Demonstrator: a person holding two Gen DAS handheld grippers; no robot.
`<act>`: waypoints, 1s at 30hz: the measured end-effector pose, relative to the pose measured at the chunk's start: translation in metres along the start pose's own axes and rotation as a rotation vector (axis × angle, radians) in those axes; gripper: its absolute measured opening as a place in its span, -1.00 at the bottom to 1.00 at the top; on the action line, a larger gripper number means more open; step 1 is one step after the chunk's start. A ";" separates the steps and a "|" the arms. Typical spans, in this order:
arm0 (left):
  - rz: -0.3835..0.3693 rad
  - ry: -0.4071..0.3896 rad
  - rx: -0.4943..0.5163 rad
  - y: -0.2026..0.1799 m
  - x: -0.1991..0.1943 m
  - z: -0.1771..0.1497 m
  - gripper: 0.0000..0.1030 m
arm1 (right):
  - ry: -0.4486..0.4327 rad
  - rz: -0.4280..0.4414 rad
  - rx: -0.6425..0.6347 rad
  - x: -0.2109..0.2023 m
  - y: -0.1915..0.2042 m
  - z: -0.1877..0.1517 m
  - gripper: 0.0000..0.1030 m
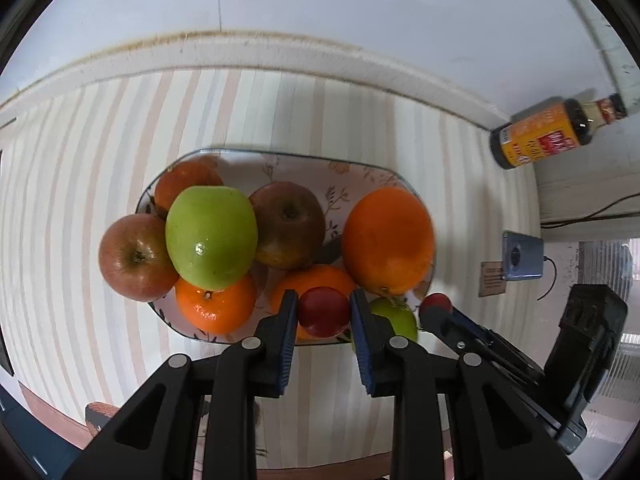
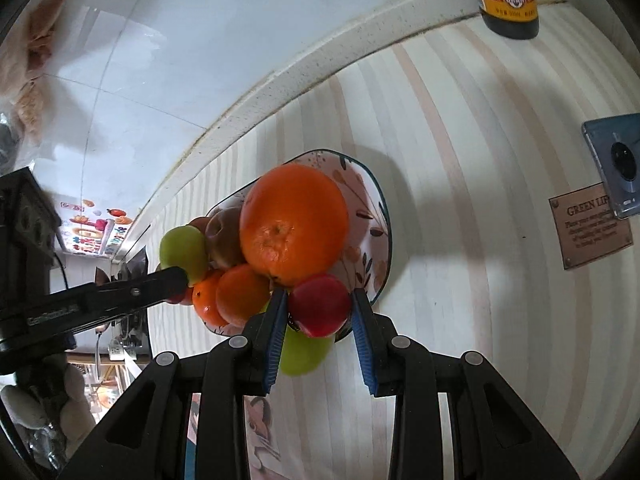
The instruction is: Organize fruits
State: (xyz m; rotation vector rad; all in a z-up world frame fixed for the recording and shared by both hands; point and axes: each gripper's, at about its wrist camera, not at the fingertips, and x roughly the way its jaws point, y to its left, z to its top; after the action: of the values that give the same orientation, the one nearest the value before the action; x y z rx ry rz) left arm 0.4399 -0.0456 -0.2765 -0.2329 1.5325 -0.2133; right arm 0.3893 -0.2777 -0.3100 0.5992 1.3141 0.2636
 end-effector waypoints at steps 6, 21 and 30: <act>0.023 0.019 -0.027 0.013 0.013 0.000 -0.54 | 0.005 -0.012 0.008 0.007 -0.005 0.004 -0.33; 0.082 -0.055 -0.026 0.014 -0.014 -0.014 0.51 | 0.004 -0.036 0.052 -0.008 -0.015 0.004 0.68; 0.242 -0.228 0.002 0.015 -0.059 -0.077 0.81 | -0.130 -0.342 -0.229 -0.063 0.048 -0.036 0.88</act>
State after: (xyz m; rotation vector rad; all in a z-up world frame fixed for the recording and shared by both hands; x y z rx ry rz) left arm 0.3607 -0.0163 -0.2263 -0.0655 1.3203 0.0035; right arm 0.3464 -0.2606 -0.2361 0.1886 1.2174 0.0896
